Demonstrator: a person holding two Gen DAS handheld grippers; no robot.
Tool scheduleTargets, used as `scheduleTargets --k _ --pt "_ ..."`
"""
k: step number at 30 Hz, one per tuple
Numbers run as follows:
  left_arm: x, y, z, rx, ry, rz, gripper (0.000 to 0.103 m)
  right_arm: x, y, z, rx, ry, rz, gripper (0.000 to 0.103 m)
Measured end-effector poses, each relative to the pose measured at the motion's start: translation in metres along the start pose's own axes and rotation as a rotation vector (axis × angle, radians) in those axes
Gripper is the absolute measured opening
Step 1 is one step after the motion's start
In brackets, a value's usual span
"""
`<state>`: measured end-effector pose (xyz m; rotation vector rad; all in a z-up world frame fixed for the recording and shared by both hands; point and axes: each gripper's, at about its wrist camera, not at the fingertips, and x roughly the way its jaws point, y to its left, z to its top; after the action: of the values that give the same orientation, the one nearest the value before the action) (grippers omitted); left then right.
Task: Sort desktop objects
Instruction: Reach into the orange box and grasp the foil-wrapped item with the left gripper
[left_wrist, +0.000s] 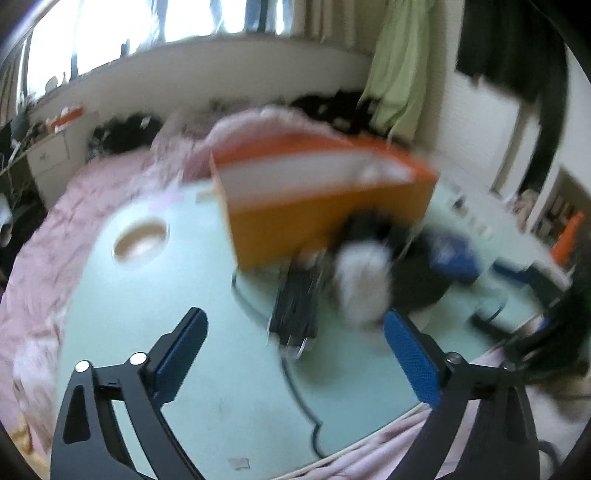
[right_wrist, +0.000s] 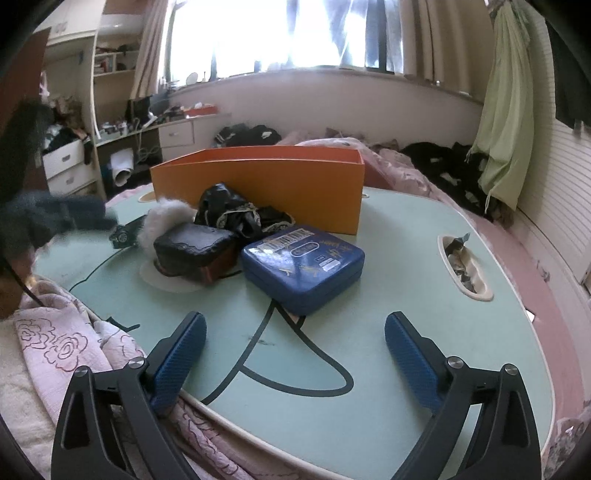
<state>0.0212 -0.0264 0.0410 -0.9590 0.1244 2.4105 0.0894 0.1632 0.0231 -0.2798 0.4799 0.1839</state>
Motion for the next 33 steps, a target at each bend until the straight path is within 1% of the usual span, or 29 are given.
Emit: scheduleTargets --k 1,3,4,5,6,8,10,11,12,15,19,22,23,24,25,26,28,30,33 --pt "-0.008 -0.003 0.012 0.011 -0.019 -0.014 0.094 0.0 0.0 0.0 0.0 0.0 0.0 0.098" --pt "-0.017 -0.011 0.045 0.038 -0.031 -0.048 0.088 0.0 -0.001 0.0 0.001 0.0 -0.002 0.098" --pt "-0.015 -0.015 0.066 0.038 -0.018 -0.077 0.08 0.0 -0.001 0.0 0.002 0.001 -0.004 0.098" --pt "-0.011 -0.017 0.08 0.03 0.002 -0.102 0.071 0.0 -0.001 0.0 0.003 0.001 -0.005 0.098" --pt "-0.001 -0.02 0.097 0.015 0.035 -0.136 0.066 0.0 -0.001 0.0 0.003 0.001 -0.005 0.098" --pt "0.028 -0.024 0.13 -0.016 0.124 -0.201 0.052 0.0 -0.001 0.0 0.004 0.001 -0.007 0.098" --pt "0.067 -0.033 0.154 -0.037 0.223 -0.234 0.05 0.0 -0.001 0.0 0.005 0.001 -0.008 0.098" --pt "0.093 -0.039 0.165 -0.049 0.284 -0.247 0.049 0.0 -0.001 0.0 0.005 0.001 -0.008 0.098" --pt "0.11 -0.044 0.17 -0.051 0.319 -0.242 0.049 0.0 -0.001 0.0 0.005 0.001 -0.011 0.098" --pt "0.166 -0.06 0.178 -0.048 0.409 -0.184 0.048 0.0 -0.001 0.001 0.007 0.0 -0.012 0.098" --pt "0.215 -0.071 0.169 -0.06 0.496 -0.136 0.048 0.0 0.001 0.002 0.011 -0.004 -0.013 0.098" --pt "0.227 -0.072 0.163 -0.053 0.512 -0.109 0.048 0.001 0.002 0.002 0.013 -0.006 -0.015 0.098" --pt "0.23 -0.073 0.161 -0.046 0.511 -0.099 0.029 0.001 0.002 0.003 0.014 -0.007 -0.015 0.098" --pt "0.233 -0.073 0.161 -0.044 0.513 -0.098 0.029 0.002 0.003 0.002 0.015 -0.007 -0.016 0.098" --pt "0.231 -0.072 0.16 -0.049 0.506 -0.102 0.029 0.002 0.003 0.002 0.029 -0.001 -0.047 0.098" --pt "0.225 -0.071 0.161 -0.051 0.483 -0.112 0.029 0.001 0.003 0.002 0.03 -0.003 -0.048 0.098" --pt "0.208 -0.07 0.163 -0.035 0.433 -0.121 0.029 0.002 0.003 0.002 0.032 -0.001 -0.049 0.098" --pt "0.176 -0.067 0.164 -0.02 0.366 -0.15 0.029 0.002 0.003 0.002 0.032 -0.002 -0.052 0.098" --pt "0.118 -0.064 0.155 0.004 0.27 -0.237 0.029 0.002 0.005 0.002 0.034 -0.001 -0.056 0.098"
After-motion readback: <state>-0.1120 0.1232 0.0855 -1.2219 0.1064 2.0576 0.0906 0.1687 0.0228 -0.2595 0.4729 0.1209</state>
